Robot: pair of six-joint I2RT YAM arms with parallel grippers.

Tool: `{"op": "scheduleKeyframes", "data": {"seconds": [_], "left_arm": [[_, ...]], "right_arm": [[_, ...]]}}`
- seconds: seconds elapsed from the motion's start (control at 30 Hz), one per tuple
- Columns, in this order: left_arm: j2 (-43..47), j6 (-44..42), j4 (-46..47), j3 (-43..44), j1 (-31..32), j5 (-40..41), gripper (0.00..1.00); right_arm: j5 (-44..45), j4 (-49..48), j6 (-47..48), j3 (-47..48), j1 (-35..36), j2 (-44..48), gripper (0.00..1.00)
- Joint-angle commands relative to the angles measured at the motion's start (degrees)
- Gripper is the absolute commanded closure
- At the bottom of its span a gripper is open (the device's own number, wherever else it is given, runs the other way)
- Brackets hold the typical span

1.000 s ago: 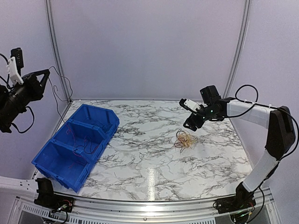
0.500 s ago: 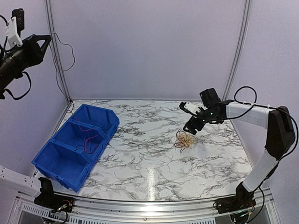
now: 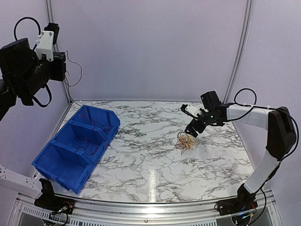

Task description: Untangle the cables

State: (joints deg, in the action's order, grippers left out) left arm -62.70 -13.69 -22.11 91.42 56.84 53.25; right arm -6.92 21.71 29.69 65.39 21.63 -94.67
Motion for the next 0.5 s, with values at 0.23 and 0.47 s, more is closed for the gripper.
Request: {"op": "scheduleKeyframes", "data": {"seconds": [0.23,0.47], "left_arm": [[2.78,2.51,-0.90,-11.70,-21.91,-7.80,1.00],[3.79,5.08,-0.92,-16.09,-26.41,-11.69,1.00]], "right_arm": [[-0.59,-0.56,0.88,0.18,-0.29,-0.64,0.01],[-1.06,-0.37,1.25,0.23,-0.32,-0.94,0.02]]}}
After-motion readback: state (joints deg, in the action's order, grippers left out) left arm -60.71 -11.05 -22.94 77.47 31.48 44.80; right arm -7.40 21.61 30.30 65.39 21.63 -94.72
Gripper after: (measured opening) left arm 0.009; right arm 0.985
